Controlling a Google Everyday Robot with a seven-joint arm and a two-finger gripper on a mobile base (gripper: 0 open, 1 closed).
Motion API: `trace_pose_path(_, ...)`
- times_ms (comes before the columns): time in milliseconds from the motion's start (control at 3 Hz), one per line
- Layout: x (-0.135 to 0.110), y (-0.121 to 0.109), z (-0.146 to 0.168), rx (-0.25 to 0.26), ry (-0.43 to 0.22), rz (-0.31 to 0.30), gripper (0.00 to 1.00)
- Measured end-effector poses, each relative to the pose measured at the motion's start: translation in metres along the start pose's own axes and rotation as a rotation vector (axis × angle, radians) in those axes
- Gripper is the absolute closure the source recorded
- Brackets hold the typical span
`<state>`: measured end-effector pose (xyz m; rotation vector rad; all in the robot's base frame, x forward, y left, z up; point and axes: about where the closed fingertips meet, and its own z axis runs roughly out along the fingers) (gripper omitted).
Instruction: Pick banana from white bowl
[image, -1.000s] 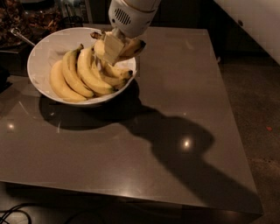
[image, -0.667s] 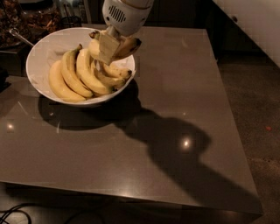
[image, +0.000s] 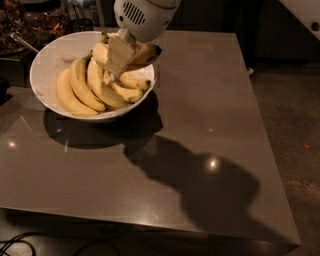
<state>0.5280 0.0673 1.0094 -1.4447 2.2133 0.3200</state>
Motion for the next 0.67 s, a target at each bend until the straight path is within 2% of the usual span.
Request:
trace_pose_path(333,0.0034,0.0328,-0.0029,-0.014,-0.021,0.028,1.0)
trace_pose_path(667,0.0034,0.0328,-0.0029,-0.014,-0.021,0.028,1.0)
